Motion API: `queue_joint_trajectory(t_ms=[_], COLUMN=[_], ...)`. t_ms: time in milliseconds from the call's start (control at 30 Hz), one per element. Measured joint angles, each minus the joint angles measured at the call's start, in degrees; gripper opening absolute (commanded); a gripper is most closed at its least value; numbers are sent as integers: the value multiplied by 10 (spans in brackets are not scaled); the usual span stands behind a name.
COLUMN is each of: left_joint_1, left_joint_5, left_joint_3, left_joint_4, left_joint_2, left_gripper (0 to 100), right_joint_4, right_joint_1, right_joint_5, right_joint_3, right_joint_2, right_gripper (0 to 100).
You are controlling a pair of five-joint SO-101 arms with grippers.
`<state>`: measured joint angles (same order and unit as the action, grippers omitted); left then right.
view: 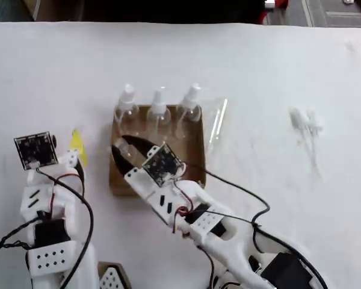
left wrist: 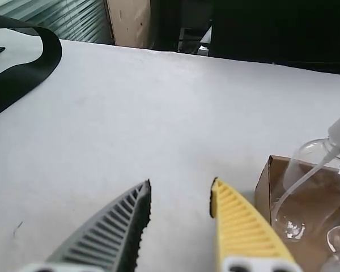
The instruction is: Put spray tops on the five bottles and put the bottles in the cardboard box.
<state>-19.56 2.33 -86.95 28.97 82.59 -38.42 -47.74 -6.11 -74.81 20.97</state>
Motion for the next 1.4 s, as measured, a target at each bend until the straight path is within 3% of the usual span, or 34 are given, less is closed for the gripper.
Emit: queue_joint_trajectory(t_ms=[433,667,1100,1400], left_joint_1=[0,0,0,0], left_joint_5=[0,0,0,0], left_joint_3=[0,0,0,0], left_joint_4=[0,0,0,0], left_joint_2=[0,0,0,0], left_gripper=[165,165,165,165], right_joint_4=[0,0,0,0], right_joint_1=[1,1,-5,-16], right_joint_5=[4,4,4,4], right_joint_3=[0,0,-1,-80], right_joint_2=[-4,-4,-1,172], right_gripper=[20,173,163,163])
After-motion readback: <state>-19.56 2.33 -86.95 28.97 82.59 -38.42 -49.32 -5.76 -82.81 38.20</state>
